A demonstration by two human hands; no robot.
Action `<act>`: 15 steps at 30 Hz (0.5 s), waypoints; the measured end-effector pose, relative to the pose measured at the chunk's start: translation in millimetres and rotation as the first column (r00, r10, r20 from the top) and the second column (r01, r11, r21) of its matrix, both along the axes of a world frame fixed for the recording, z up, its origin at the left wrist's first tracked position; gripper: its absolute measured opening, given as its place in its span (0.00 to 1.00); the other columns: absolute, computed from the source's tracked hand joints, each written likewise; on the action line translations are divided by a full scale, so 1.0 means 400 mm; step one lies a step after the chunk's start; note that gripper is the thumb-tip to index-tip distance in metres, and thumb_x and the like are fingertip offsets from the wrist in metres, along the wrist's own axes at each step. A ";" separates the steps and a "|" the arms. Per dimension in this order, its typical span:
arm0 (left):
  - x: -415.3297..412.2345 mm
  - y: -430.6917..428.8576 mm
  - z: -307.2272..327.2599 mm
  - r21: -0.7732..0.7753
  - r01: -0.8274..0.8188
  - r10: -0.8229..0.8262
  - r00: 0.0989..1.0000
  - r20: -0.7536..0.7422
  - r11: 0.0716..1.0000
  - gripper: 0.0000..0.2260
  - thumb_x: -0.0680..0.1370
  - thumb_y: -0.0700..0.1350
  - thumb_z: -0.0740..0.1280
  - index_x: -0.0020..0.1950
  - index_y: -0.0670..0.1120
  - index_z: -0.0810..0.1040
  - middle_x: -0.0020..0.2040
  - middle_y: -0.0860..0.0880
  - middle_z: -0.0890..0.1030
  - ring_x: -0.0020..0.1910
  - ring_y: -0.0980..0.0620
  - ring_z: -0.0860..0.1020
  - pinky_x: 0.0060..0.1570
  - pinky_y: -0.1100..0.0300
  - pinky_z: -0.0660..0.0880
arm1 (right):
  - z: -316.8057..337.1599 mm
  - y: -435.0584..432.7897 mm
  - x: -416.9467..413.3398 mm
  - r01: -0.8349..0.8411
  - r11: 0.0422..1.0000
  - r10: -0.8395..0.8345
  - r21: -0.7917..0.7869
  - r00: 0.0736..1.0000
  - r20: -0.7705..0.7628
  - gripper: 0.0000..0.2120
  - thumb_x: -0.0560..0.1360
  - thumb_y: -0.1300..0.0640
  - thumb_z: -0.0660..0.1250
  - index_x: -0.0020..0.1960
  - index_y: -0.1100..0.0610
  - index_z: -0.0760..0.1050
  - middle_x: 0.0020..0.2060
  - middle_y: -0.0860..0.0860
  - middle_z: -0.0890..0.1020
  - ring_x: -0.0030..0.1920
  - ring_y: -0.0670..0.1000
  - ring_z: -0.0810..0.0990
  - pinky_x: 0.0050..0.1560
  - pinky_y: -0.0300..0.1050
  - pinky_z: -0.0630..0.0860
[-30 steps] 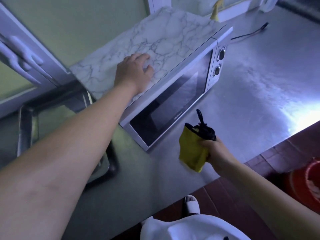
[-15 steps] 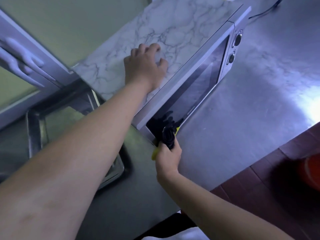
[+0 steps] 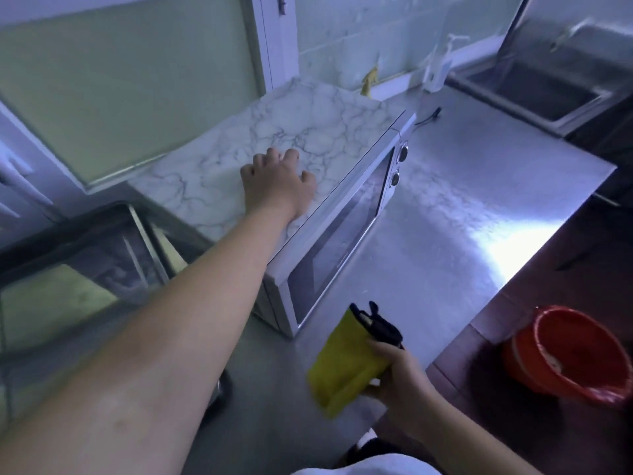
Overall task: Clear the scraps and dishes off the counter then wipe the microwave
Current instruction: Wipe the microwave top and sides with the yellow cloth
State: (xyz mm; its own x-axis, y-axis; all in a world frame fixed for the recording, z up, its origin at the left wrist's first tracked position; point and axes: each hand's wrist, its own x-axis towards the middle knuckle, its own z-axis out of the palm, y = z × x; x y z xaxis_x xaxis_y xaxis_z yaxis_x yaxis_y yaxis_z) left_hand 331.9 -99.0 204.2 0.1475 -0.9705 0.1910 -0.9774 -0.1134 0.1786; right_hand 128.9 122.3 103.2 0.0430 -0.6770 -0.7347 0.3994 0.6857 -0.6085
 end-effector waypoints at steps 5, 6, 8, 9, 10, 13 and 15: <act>0.012 0.001 -0.006 0.012 0.019 -0.019 0.999 -0.043 1.000 0.20 0.78 0.55 0.54 0.68 0.53 0.72 0.71 0.46 0.70 0.68 0.43 0.67 0.66 0.47 0.60 | 0.063 -0.051 -0.144 0.128 0.987 -0.132 -0.097 0.991 -0.030 0.11 0.80 0.59 0.62 0.61 0.56 0.77 0.50 0.59 0.86 0.52 0.61 0.83 0.52 0.63 0.80; 0.012 0.002 -0.006 0.009 0.021 -0.020 0.999 -0.048 1.000 0.20 0.78 0.55 0.54 0.68 0.53 0.72 0.71 0.47 0.69 0.68 0.43 0.67 0.66 0.47 0.60 | 0.080 -0.071 -0.165 0.132 0.983 -0.135 -0.127 0.991 -0.018 0.11 0.80 0.59 0.62 0.61 0.56 0.77 0.50 0.59 0.86 0.54 0.61 0.82 0.56 0.66 0.78; 0.011 0.004 -0.005 0.001 0.014 -0.014 0.998 -0.059 1.000 0.19 0.78 0.54 0.56 0.67 0.53 0.73 0.72 0.47 0.70 0.68 0.43 0.67 0.67 0.48 0.60 | 0.109 -0.114 -0.195 0.121 0.972 -0.126 -0.201 0.992 -0.011 0.12 0.80 0.58 0.62 0.61 0.55 0.77 0.51 0.57 0.87 0.55 0.61 0.83 0.60 0.68 0.76; 0.008 0.006 0.000 0.002 0.008 -0.008 0.997 -0.073 1.000 0.19 0.78 0.54 0.58 0.67 0.53 0.74 0.71 0.47 0.71 0.68 0.43 0.68 0.67 0.48 0.60 | 0.120 -0.134 -0.205 0.108 0.963 -0.115 -0.245 0.993 -0.013 0.12 0.80 0.59 0.63 0.61 0.55 0.78 0.51 0.56 0.87 0.55 0.60 0.83 0.60 0.67 0.76; 0.005 0.010 0.010 -0.006 0.002 -0.003 0.995 -0.099 1.000 0.18 0.78 0.53 0.60 0.67 0.52 0.75 0.71 0.47 0.72 0.68 0.43 0.68 0.68 0.49 0.61 | 0.130 -0.155 -0.211 0.084 0.953 -0.095 -0.291 0.995 -0.024 0.11 0.80 0.60 0.63 0.61 0.55 0.78 0.52 0.55 0.87 0.55 0.59 0.84 0.59 0.66 0.77; -0.021 0.051 0.048 -0.208 0.099 -0.136 0.976 -0.172 0.973 0.13 0.77 0.41 0.65 0.60 0.43 0.81 0.62 0.44 0.80 0.61 0.41 0.76 0.63 0.52 0.68 | 0.147 -0.223 -0.225 -0.062 0.916 0.015 -0.398 0.993 -0.120 0.12 0.80 0.62 0.63 0.61 0.56 0.78 0.51 0.55 0.87 0.52 0.58 0.85 0.56 0.64 0.80; -0.074 0.113 0.061 -0.415 0.214 -0.299 0.942 -0.152 0.884 0.10 0.75 0.35 0.66 0.53 0.41 0.84 0.54 0.45 0.84 0.55 0.43 0.80 0.60 0.53 0.72 | 0.149 -0.271 -0.248 -0.164 0.883 0.100 -0.440 0.981 -0.164 0.12 0.79 0.64 0.64 0.61 0.56 0.78 0.49 0.54 0.87 0.50 0.56 0.86 0.51 0.59 0.82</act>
State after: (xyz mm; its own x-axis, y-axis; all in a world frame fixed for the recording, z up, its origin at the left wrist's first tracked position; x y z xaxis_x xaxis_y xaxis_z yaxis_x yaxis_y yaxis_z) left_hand 302.2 -53.6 228.7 -0.0190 -0.8339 0.5515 -0.8989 0.2557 0.3557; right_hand 29.7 13.7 163.0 0.0790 -0.9303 -0.3583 0.2184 0.3668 -0.9043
